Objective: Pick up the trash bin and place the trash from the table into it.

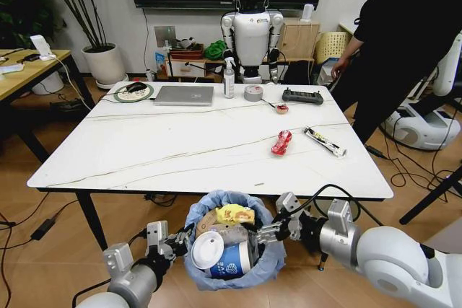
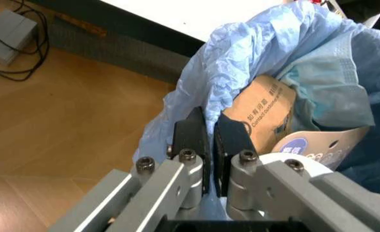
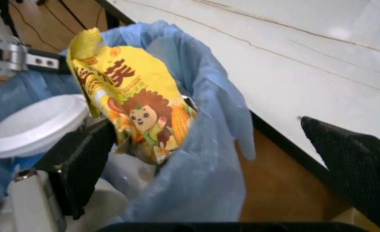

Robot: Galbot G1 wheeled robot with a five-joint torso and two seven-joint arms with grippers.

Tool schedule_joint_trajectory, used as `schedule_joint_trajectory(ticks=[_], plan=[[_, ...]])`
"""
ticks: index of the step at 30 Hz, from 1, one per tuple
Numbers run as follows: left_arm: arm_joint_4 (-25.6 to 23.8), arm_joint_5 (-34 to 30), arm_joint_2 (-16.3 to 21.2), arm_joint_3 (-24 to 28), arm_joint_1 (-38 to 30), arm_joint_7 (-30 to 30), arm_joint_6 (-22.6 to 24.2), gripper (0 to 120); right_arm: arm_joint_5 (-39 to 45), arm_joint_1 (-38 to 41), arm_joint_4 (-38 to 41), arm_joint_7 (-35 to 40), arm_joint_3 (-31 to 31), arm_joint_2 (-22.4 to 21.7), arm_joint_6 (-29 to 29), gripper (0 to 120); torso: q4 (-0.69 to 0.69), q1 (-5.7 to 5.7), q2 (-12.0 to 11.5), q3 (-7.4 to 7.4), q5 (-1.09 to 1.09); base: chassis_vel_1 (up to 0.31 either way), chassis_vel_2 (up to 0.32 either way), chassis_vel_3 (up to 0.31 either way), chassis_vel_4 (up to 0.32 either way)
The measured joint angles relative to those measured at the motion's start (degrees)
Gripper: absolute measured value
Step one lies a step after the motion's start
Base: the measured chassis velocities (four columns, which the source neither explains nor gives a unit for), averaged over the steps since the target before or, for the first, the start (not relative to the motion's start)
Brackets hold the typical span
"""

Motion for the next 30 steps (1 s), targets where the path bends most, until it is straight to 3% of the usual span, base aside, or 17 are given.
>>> schedule_joint_trajectory(ticks=[30], plan=[[0.94,-0.01,0.28,-0.78,-0.75,0.05,-0.2,0,-1.08,-2.68,0.13,1.05,4.94,-5.64,3.52,100,0.0,0.0,-0.02,0.0,0.0,0.0,0.0,0.0,0.0]])
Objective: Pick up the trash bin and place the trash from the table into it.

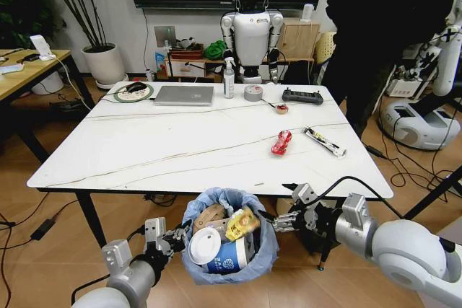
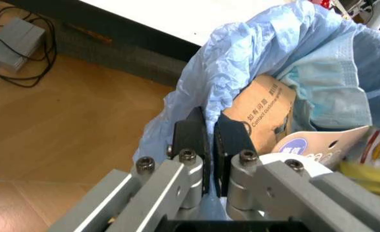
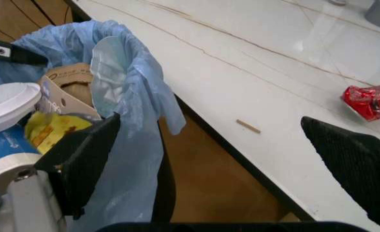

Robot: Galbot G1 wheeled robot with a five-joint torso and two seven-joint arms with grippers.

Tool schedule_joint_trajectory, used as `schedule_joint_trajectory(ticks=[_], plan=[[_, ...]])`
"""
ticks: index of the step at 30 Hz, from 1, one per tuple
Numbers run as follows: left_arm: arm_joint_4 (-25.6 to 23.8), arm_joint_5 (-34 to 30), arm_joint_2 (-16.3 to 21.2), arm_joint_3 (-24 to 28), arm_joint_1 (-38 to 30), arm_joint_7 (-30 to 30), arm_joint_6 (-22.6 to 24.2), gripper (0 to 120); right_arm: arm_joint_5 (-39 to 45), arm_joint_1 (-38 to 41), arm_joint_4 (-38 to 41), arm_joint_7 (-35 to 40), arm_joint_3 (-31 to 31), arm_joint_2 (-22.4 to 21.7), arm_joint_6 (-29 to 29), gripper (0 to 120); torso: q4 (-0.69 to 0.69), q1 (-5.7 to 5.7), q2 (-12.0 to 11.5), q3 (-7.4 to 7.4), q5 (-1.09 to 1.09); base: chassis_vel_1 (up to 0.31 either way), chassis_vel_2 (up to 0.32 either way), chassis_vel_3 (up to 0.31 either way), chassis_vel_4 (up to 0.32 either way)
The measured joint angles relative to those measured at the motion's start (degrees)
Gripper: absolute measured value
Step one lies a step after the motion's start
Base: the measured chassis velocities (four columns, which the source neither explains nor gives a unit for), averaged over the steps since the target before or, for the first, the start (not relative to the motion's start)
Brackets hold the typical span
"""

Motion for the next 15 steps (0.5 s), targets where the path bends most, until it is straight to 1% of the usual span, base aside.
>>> schedule_joint_trajectory(ticks=[4,7,8,9,10,11,12,14,15], plan=[[0.0,0.02,-0.23,0.0,0.03,0.0,-0.02,0,0.05,-0.03,-0.01,1.67,0.56,0.28,0.44,100,0.0,0.0,0.0,0.0,-0.01,0.0,0.0,0.0,0.0],[0.0,0.16,-0.42,0.0,0.18,0.02,-0.04,0,3.15,-0.13,-0.6,1.62,3.36,2.13,0.37,100,0.0,0.0,0.0,0.0,0.0,0.0,0.0,0.0,0.0],[0.0,0.16,-0.42,0.0,0.18,0.02,-0.04,0,3.15,-0.13,-0.6,1.62,3.36,2.13,0.37,100,0.0,0.0,0.0,0.0,0.0,0.0,0.0,0.0,0.0],[0.0,0.28,-0.54,0.0,0.27,0.03,-0.05,0,4.23,0.08,-1.08,1.3,4.91,3.39,0.04,100,0.0,0.0,0.0,0.0,-0.01,0.0,0.0,0.0,0.0],[0.06,0.4,-0.63,0.0,0.35,0.06,-0.07,0,3.88,0.64,-2.15,1.15,6.01,5.1,0.97,100,0.0,0.0,0.0,0.0,0.0,0.0,0.0,0.0,0.0],[0.14,0.49,-0.66,0.0,0.43,0.09,-0.1,0,2.89,1.11,-3.22,1.04,6.91,6.2,1.82,100,0.01,0.0,0.0,0.0,0.04,0.0,0.0,0.0,0.0],[0.17,0.55,-0.72,-0.04,0.53,0.11,-0.13,0,2.08,1.4,-4.04,1.39,7.7,6.82,1.93,100,0.01,0.0,0.0,0.0,0.02,0.0,0.0,0.0,0.0],[0.17,0.64,-0.91,-0.39,0.98,0.14,-0.16,0,-0.69,2.05,-4.95,5.89,8.69,8.3,-0.34,100,0.01,0.0,0.0,0.0,-0.03,0.0,0.0,0.0,0.0],[0.17,0.64,-0.91,-0.39,0.98,0.14,-0.16,0,-0.69,2.05,-4.95,5.89,8.69,8.3,-0.34,100,0.01,0.0,0.0,0.0,-0.03,0.0,0.0,0.0,0.0]])
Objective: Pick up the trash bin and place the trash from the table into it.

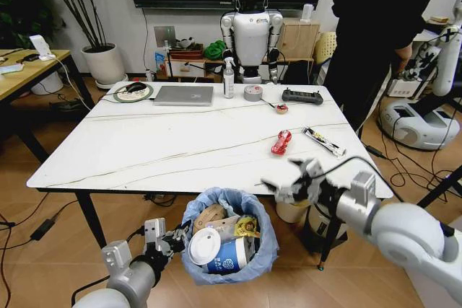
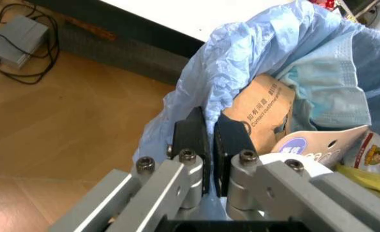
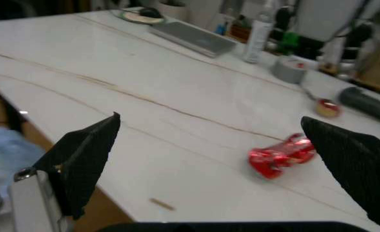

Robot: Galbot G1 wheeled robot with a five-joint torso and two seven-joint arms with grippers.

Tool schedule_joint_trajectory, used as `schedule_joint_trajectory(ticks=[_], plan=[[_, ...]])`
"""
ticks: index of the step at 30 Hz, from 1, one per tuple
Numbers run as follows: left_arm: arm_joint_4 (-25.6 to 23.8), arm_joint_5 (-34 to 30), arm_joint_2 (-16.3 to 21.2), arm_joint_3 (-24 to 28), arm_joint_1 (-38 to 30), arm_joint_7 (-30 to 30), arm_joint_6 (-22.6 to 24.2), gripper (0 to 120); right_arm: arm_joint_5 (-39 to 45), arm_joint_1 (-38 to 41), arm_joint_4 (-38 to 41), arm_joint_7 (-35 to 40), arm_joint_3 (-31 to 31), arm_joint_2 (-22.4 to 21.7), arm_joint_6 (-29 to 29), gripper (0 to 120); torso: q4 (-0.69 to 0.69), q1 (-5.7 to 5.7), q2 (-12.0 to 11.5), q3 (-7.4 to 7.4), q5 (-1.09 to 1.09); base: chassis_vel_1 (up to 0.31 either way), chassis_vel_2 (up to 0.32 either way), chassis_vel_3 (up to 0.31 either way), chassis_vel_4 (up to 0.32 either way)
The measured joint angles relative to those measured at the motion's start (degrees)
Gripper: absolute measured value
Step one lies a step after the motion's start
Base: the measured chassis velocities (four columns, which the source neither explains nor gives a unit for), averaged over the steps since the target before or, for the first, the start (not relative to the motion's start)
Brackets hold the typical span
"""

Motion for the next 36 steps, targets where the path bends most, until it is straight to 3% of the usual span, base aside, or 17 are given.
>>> schedule_joint_trajectory(ticks=[5,9,12,14,15,20,36], plan=[[-0.47,-0.06,-0.34,-0.77,0.33,-0.02,-0.07,0,-4.94,0.81,-6.09,4.1,0.91,4.16,1.44,100,-0.01,0.0,0.0,0.0,0.04,0.0,0.0,0.0,0.0],[-0.77,-0.36,-0.3,-0.99,0.47,-0.1,-0.1,0,-2.64,1.45,-7.91,8.17,1.55,7.49,-0.86,100,-0.01,0.0,0.0,0.0,0.02,0.0,0.0,0.0,0.0],[-1.22,-0.51,0.06,-1.01,0.74,-0.15,-0.1,0,2.98,3.9,-10.01,10.81,1.43,12.32,-4.06,100,-0.02,-0.01,0.0,0.0,0.03,0.0,0.0,0.0,0.0],[-1.42,-0.56,0.16,-1.0,0.98,-0.19,-0.1,0,3.49,7.43,-12.92,14.36,-0.09,17.51,-7.29,100,-0.02,-0.01,0.0,-0.01,0.04,0.0,0.0,0.0,0.0],[-1.42,-0.56,0.16,-1.0,0.98,-0.19,-0.1,0,3.49,7.43,-12.92,14.36,-0.09,17.51,-7.29,100,-0.02,-0.01,0.0,-0.01,0.04,0.0,0.0,0.0,0.0],[-2.03,-0.63,0.49,-1.48,1.88,-0.22,-0.1,0,5.6,14.1,-19.85,17.02,-1.49,26.17,-12.26,100,0.02,0.0,0.0,0.0,0.02,0.0,0.0,0.0,0.0],[-1.23,-1.0,-0.22,-1.6,1.24,-0.28,-0.1,0,4.96,19.14,-33.0,19.6,-3.8,34.34,-18.31,100,-0.01,0.0,0.0,0.0,0.03,0.0,0.0,0.0,0.0]])
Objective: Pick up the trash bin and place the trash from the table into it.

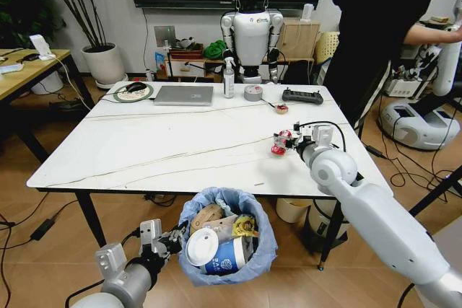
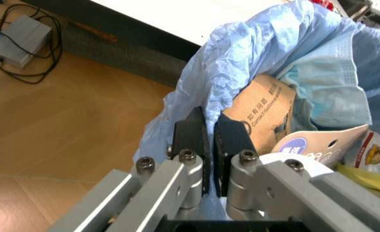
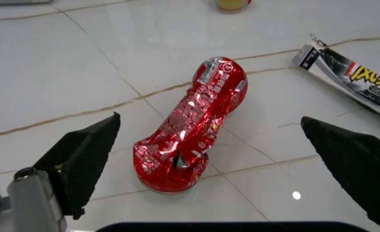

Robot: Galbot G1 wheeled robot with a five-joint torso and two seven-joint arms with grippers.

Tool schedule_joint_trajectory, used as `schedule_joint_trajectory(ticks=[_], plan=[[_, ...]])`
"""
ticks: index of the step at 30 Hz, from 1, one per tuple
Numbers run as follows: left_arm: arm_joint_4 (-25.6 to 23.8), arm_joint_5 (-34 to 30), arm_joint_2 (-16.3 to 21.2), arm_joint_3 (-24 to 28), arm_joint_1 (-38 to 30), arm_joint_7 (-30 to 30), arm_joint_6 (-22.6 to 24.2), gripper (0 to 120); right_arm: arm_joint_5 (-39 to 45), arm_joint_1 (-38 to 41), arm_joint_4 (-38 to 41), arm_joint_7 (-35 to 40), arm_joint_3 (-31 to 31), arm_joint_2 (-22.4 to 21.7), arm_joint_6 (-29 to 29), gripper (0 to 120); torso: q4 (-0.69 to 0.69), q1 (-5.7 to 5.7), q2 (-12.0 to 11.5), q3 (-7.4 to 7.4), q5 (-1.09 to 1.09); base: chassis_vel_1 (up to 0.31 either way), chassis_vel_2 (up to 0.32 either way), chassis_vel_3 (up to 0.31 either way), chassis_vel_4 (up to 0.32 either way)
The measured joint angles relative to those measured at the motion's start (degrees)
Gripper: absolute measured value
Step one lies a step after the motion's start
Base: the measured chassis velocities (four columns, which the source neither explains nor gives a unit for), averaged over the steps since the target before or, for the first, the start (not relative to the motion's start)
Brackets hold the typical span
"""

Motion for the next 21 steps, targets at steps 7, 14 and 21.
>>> schedule_joint_trajectory(ticks=[7,14,21], plan=[[0.78,-0.64,-0.09,0.01,-0.87,-0.02,0.0,0,-0.22,1.18,-4.92,0.52,-0.39,3.13,-0.03,100,0.01,0.0,0.0,0.0,-0.02,0.0,0.0,0.0,0.0],[1.08,-0.94,-0.03,-0.05,-1.12,-0.04,0.0,0,-0.23,2.06,-7.21,0.27,-0.87,5.31,0.3,100,0.01,0.0,0.0,0.0,-0.01,0.0,0.0,0.0,0.0],[1.26,-1.15,0.02,-0.16,-1.28,-0.05,-0.01,0,-0.58,2.75,-9.39,-0.74,-1.63,7.17,0.87,100,0.01,0.0,0.01,0.0,-0.01,0.0,0.0,0.0,0.0]])
